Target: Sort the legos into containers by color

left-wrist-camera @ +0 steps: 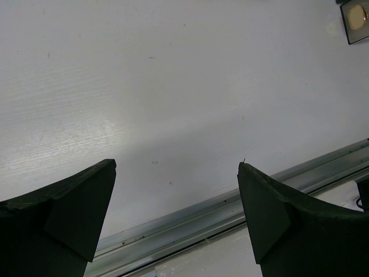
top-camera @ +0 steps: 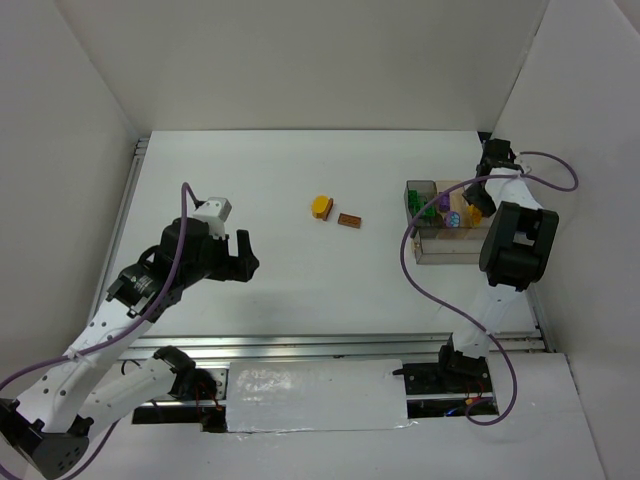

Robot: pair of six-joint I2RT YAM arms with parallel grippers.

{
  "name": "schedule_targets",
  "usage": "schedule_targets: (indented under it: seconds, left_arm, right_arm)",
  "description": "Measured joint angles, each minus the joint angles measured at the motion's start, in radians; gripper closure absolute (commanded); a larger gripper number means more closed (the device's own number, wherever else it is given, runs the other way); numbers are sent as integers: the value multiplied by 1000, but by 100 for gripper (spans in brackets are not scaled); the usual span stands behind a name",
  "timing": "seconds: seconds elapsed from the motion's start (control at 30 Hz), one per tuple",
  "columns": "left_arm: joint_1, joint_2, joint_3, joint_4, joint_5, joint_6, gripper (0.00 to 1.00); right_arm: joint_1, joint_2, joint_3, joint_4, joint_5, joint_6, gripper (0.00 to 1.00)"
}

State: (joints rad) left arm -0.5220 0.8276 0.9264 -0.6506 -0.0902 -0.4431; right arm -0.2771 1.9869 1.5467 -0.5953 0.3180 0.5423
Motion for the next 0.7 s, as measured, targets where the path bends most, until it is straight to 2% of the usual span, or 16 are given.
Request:
schedule_targets:
  seconds: [0.5,0.53,0.7]
  left_arm:
    - [26,1,0,0,13,-1,0]
    - [36,4,0,1,12,-1,1]
    - [109,35,0,3,11,-1,0]
  right_arm:
    - [21,-46,-19,-10,2,-1,36]
    - [31,-63,-20,-17,0,-1,10]
    - [196,-223,-21,-29,15,-13,9]
